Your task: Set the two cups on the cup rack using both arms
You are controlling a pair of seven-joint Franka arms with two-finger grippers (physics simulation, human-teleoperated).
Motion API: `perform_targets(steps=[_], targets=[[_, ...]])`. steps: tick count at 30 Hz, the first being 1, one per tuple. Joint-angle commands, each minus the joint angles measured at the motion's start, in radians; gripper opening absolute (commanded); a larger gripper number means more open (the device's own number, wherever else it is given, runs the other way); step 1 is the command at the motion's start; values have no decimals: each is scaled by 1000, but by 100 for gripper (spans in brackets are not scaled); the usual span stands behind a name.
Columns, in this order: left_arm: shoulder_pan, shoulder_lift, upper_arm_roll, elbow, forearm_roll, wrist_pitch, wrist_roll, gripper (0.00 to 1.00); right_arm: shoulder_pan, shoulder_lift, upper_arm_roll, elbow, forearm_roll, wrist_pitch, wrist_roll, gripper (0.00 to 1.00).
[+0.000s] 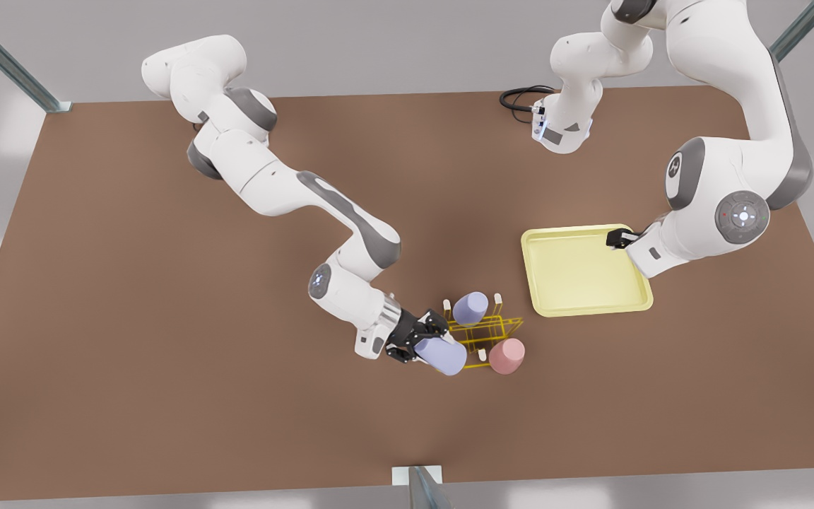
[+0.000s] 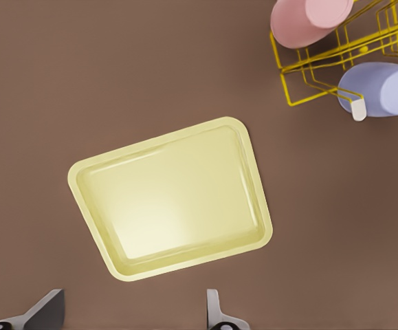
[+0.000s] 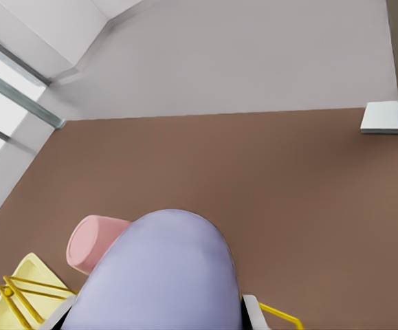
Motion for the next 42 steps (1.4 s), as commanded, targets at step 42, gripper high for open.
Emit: perform_targets(steps=[42], targets=[[-6, 4, -30, 5, 17, -17, 6, 100, -106, -384, -434, -67, -410, -1106, 91, 100]])
